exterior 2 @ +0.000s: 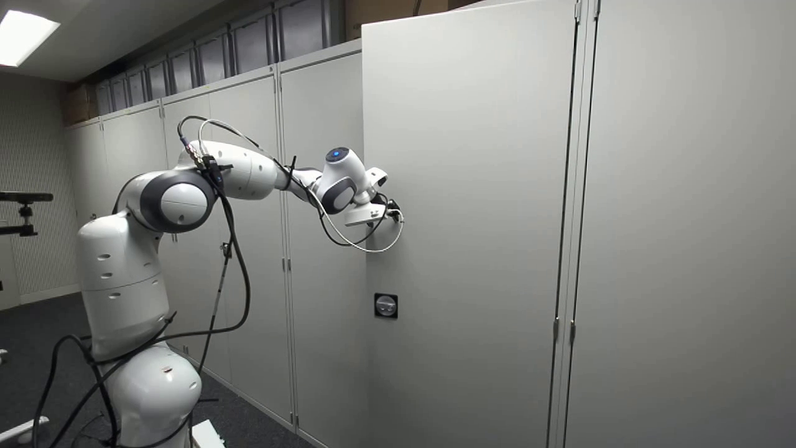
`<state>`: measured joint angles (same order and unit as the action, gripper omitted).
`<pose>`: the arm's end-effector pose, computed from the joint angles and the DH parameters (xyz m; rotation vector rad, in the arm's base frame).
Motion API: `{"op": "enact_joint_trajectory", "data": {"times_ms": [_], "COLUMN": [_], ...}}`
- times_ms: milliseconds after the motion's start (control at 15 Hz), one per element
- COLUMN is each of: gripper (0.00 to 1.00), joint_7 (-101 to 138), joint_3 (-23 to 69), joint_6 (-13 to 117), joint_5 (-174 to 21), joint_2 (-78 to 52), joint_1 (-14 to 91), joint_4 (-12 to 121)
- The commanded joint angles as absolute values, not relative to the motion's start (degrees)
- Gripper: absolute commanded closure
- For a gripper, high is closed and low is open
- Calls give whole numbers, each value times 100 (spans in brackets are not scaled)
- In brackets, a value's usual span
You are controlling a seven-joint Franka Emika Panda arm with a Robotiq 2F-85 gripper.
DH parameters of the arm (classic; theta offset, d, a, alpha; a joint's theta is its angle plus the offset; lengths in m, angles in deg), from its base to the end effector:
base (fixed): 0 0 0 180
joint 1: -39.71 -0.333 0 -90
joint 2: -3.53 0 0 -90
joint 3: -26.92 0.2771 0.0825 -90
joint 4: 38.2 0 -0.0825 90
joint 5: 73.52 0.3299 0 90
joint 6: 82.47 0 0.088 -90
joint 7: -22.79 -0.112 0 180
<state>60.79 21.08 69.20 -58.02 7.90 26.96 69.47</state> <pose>0.5403 0.0569 0.6102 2.7199 0.8406 1.3184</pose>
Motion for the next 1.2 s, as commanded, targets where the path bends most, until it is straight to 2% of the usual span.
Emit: {"op": "enact_joint_trajectory", "data": {"times_ms": [0,1133], "gripper": [0,0], "joint_7": [6193,6089], "joint_3": [2118,2205], "joint_6": [7059,6961], "joint_5": [-5674,-5860], "joint_2": [487,-191], "joint_1": [2653,2664], "joint_4": [6520,5751]}}
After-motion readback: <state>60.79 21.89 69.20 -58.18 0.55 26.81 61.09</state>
